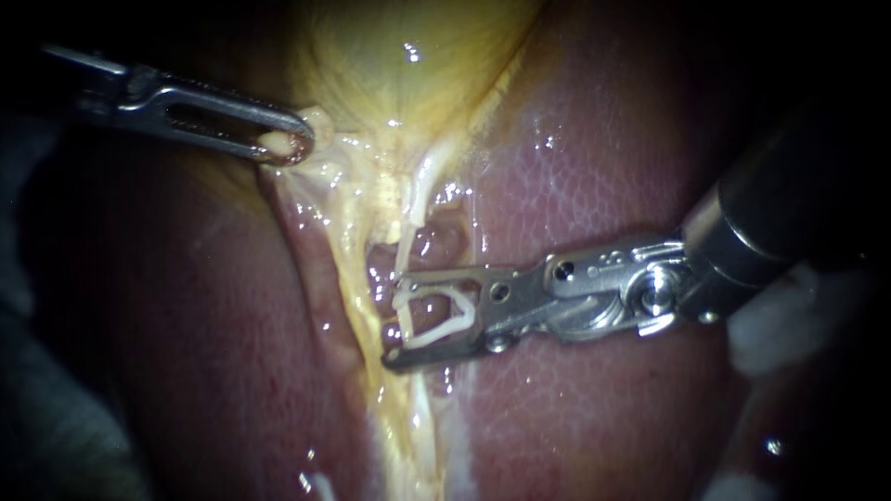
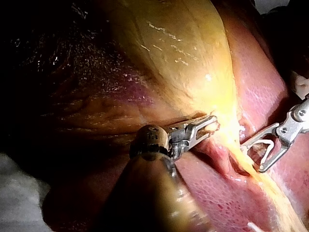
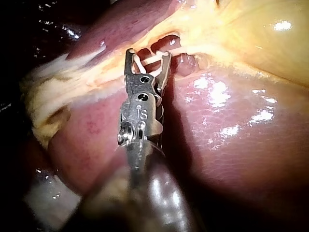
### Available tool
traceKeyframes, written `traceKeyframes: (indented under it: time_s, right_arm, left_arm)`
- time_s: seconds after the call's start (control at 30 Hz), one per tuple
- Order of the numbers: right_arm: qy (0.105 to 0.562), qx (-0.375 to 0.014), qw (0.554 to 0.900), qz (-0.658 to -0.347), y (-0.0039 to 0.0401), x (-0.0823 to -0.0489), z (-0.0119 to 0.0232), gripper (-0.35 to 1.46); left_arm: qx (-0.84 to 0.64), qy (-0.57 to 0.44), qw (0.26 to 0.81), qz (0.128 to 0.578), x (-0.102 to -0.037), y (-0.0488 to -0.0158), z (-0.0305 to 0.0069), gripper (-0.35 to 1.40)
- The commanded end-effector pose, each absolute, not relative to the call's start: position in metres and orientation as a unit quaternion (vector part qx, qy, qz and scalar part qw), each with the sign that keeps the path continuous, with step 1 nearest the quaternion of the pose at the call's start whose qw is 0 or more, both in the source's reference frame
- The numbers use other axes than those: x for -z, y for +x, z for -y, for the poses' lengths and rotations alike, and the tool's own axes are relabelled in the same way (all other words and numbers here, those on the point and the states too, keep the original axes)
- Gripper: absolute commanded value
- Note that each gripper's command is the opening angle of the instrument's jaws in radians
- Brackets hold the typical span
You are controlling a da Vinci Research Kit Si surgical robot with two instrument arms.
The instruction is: Clipping first clip left tube
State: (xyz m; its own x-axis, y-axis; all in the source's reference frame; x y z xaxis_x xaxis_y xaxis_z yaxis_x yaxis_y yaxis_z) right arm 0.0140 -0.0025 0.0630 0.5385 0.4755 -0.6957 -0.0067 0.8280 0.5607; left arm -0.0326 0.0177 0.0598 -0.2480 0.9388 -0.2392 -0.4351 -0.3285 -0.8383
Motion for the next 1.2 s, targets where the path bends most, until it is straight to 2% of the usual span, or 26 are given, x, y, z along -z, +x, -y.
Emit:
traceKeyframes:
  time_s: [0.03, 0.73, 1.03, 1.2]
  right_arm:
    - [0.256, -0.143, 0.839, -0.458, 0.0140, -0.0629, 0.0025, 0.50]
    - [0.266, -0.146, 0.824, -0.478, 0.0124, -0.0588, 0.0025, 0.50]
    - [0.269, -0.143, 0.818, -0.489, 0.0124, -0.0586, 0.0026, 0.50]
    - [0.286, -0.158, 0.802, -0.500, 0.0124, -0.0587, 0.0025, 0.50]
  left_arm:
    - [-0.719, -0.384, 0.478, 0.328, -0.0598, -0.0326, -0.0177, -0.35]
    - [-0.719, -0.384, 0.478, 0.328, -0.0598, -0.0325, -0.0177, -0.35]
    - [-0.719, -0.384, 0.478, 0.328, -0.0598, -0.0325, -0.0177, -0.35]
    - [-0.719, -0.384, 0.478, 0.328, -0.0598, -0.0325, -0.0177, -0.35]
